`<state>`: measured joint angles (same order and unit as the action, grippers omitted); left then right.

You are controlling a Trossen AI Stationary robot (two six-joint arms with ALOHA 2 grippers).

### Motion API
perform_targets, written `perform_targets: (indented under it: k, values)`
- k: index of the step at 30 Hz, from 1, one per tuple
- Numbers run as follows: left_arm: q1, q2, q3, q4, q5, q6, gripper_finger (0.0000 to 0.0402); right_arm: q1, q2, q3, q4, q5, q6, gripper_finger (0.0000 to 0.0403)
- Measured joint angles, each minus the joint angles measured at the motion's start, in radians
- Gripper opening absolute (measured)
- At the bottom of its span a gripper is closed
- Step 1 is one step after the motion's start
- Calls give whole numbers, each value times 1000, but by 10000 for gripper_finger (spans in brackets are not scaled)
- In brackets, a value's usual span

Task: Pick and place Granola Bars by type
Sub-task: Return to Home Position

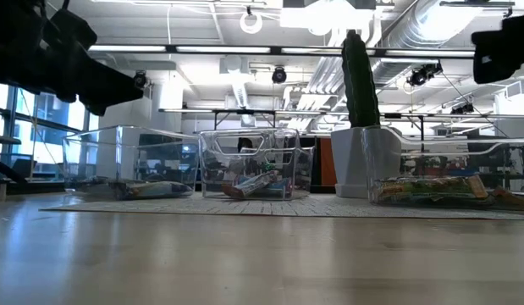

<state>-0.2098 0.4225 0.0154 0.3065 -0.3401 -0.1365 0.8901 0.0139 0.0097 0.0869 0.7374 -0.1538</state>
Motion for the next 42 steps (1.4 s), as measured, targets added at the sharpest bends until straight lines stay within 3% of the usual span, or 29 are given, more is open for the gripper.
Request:
perform_targets:
  k: [7,27,31,34,42]
  values:
    - [0,0,-2,-1,6,1,170,-3,0,0,-2,139,5,134]
    - [0,1,-4,-29,16,1,170,-3,0,0,0,120,16,134]
    - [-37,-14,8,-205,3,38,170,-3,0,0,0,120,17,134]
    - [-39,-63,11,-290,34,33,170,-3,0,0,0,120,17,134]
    - [-40,-256,12,-296,64,27,170,-3,1,0,0,120,16,134]
